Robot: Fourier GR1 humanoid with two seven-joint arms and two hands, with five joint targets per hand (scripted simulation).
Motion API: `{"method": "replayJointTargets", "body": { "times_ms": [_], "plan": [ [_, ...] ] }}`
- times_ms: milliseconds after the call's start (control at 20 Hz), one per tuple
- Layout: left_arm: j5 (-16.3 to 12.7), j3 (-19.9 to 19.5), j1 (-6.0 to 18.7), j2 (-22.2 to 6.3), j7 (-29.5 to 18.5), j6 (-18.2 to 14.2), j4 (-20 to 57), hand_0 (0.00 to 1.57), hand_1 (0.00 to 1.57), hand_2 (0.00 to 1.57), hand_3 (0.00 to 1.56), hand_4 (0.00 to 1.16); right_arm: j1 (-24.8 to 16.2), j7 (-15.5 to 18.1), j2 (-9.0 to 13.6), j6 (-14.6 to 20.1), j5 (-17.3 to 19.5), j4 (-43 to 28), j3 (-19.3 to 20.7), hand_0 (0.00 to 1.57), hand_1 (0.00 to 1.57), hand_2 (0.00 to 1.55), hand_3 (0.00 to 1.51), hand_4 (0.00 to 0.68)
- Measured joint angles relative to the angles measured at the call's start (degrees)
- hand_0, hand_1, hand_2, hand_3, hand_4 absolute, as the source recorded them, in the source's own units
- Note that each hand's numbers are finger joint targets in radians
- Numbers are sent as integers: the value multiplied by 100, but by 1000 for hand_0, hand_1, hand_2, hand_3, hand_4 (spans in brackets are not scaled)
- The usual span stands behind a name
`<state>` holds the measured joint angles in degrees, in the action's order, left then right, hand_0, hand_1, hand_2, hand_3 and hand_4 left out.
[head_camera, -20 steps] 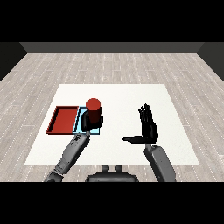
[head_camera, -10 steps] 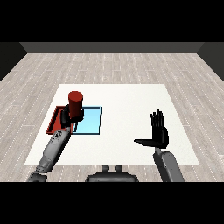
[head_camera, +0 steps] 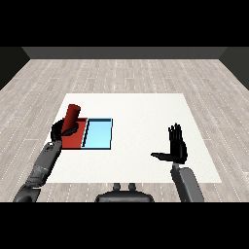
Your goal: Pick the red can and put it in the red box
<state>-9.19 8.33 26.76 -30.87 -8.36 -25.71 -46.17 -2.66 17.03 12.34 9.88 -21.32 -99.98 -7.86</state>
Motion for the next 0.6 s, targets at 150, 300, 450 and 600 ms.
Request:
{"method": "replayJointTargets", "body": {
  "times_ms": [150, 300, 450, 600],
  "plan": [
    [235, 49, 188, -68, 162, 32, 962, 940, 940, 849, 673, 891, 45, 140, -64, -53, 6, 189, 16, 0, 0, 0, 0, 0],
    [436, 97, 459, -38, 317, 81, 1858, 0, 0, 0, 0, 719, 267, 139, -110, -2, 66, 415, 44, 0, 0, 0, 0, 0],
    [580, 127, 698, 128, 377, 153, 2618, 920, 920, 877, 0, 714, 359, 254, -157, -16, 140, 642, 45, 0, 0, 0, 0, 0],
    [653, 102, 819, 230, 245, 318, 3203, 258, 258, 572, 499, 642, 467, 337, -206, -23, 146, 825, 103, 0, 0, 0, 0, 0]
  ]
}}
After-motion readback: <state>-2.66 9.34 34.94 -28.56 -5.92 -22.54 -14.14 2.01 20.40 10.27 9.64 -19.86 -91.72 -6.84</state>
